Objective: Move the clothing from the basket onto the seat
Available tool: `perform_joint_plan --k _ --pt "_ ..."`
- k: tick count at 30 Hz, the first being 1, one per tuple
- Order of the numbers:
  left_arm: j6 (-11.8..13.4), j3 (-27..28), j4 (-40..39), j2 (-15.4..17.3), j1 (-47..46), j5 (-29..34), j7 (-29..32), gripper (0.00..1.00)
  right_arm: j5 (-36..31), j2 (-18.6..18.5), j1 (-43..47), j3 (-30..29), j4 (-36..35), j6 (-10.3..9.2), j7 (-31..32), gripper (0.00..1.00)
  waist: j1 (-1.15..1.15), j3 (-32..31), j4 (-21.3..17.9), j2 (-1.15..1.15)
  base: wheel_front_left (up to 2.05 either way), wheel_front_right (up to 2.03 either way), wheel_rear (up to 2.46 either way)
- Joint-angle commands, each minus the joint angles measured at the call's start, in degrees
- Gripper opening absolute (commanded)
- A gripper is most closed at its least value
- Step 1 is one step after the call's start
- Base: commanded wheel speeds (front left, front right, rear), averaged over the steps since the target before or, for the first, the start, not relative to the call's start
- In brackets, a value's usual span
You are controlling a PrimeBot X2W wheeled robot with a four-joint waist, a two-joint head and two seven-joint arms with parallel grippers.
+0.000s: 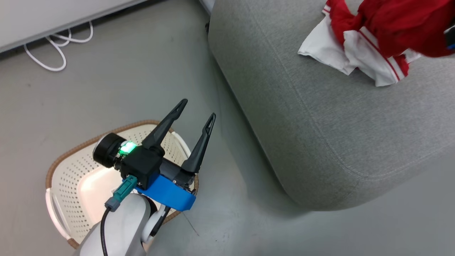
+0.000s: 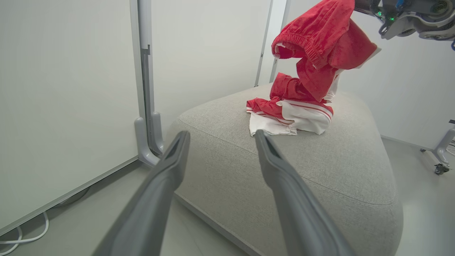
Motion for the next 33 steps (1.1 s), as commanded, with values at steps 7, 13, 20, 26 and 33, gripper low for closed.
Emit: perform_joint_plan --k 7,13,20,26,33 --pt "-0.11 -1.70 -5.15 2.18 -6.16 1.32 -0.16 1.00 -2.85 -8.04 -3.13 -10.69 0.37 0.01 -1.22 0.00 -0.01 14.45 7.19 0.00 0.00 0.00 0.00" --pt "-0.11 -3.06 -7.15 3.57 -8.82 1.50 -0.17 1.00 -5.53 -7.77 -1.13 -17.12 2.87 0.01 -2.89 0.00 -0.01 18.41 9.47 0.00 0.00 0.00 0.00" --pt "-0.11 -3.23 -7.82 3.54 -10.13 1.67 -0.17 1.00 -8.00 -5.82 -0.14 -22.35 4.62 0.01 -3.53 0.00 -0.01 20.94 11.45 0.00 0.00 0.00 0.00" --pt "-0.11 -3.64 -7.33 3.27 -10.09 1.22 -0.17 1.00 -8.27 -4.82 -0.05 -24.17 4.73 0.01 -3.56 0.35 -0.01 20.60 12.12 0.00 0.00 0.00 0.00" --pt "-0.11 -3.30 -6.99 2.98 -10.13 1.03 -0.17 1.00 -7.50 -4.67 -0.23 -22.16 5.62 0.01 -3.56 1.00 -0.01 19.86 12.07 0.00 0.00 0.00 0.00"
